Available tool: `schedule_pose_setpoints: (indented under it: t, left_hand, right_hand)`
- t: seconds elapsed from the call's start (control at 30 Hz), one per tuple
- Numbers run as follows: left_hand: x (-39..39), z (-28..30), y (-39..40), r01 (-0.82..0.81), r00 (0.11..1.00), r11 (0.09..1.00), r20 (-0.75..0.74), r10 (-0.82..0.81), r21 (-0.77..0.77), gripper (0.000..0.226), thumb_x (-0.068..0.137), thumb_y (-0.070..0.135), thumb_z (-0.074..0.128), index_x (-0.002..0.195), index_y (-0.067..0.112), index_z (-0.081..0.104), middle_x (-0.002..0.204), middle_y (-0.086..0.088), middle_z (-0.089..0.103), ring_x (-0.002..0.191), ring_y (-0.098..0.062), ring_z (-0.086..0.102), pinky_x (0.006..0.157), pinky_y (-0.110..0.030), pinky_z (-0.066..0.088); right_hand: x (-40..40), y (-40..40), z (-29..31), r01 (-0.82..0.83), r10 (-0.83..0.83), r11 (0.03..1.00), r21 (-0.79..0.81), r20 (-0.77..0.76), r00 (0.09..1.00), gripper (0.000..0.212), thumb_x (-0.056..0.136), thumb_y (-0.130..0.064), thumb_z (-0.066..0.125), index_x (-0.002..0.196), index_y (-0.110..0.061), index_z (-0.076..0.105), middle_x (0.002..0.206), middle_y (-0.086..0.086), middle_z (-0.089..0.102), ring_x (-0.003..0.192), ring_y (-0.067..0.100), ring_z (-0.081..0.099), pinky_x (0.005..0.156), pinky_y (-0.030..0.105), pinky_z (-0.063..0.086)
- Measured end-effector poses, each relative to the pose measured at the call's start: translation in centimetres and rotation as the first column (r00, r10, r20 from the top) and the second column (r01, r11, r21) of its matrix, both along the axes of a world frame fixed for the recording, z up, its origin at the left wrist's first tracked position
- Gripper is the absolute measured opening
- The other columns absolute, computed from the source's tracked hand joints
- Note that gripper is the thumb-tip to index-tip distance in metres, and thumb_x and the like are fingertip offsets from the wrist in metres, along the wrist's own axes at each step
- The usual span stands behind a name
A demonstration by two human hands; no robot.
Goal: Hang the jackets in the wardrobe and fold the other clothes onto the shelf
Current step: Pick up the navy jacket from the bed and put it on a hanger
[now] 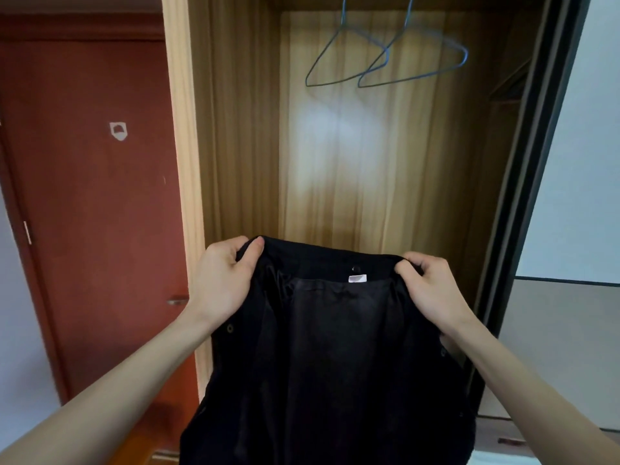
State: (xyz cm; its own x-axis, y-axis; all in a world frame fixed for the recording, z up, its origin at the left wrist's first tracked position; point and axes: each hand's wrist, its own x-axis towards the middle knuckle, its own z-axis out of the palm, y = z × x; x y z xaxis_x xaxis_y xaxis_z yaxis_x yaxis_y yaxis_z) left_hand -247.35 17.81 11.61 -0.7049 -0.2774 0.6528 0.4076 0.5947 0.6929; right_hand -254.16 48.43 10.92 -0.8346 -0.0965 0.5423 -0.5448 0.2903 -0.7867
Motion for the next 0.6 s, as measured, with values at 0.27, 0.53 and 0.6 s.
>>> schedule_pose_setpoints:
  t: [0.27,0.53,0.6]
  left_hand:
    - [-4.6,-0.3,0.2,0.109,0.994,0.994,0.024,-0.11,0.031,0.07,0.095,0.064,0.053,0.082,-0.005,0.063,0.078,-0.025,0.066,0.079,-0.046,0.065,0.073,-0.059,0.056]
    - [-8.1,-0.8,1.4,0.147,0.986,0.989,0.076,-0.15,0.033,0.066,0.095,0.065,0.054,0.08,0.001,0.065,0.078,-0.022,0.067,0.08,-0.043,0.067,0.076,-0.06,0.056]
    - [-8.4,-1.0,2.3,0.157,0.984,0.987,0.087,-0.159,0.03,0.061,0.099,0.059,0.056,0.078,0.002,0.064,0.076,-0.022,0.066,0.078,-0.043,0.066,0.074,-0.06,0.056]
  right_hand:
    - [-4.3,1.4,-1.6,0.037,-0.036,0.999,0.033,-0.018,0.999,0.028,0.098,-0.008,0.057,0.071,-0.006,0.064,0.064,-0.005,0.057,0.063,0.006,0.05,0.06,0.025,0.04]
    - [-6.9,4.0,-1.4,0.028,-0.025,0.991,0.134,-0.026,0.999,0.028,0.1,-0.005,0.056,0.074,-0.008,0.067,0.063,-0.01,0.059,0.063,0.004,0.052,0.061,0.02,0.04]
    - [-7.5,5.0,-1.5,0.027,-0.025,0.988,0.153,-0.013,1.0,0.027,0.1,-0.005,0.056,0.075,-0.009,0.068,0.064,-0.008,0.06,0.064,0.005,0.052,0.062,0.02,0.04]
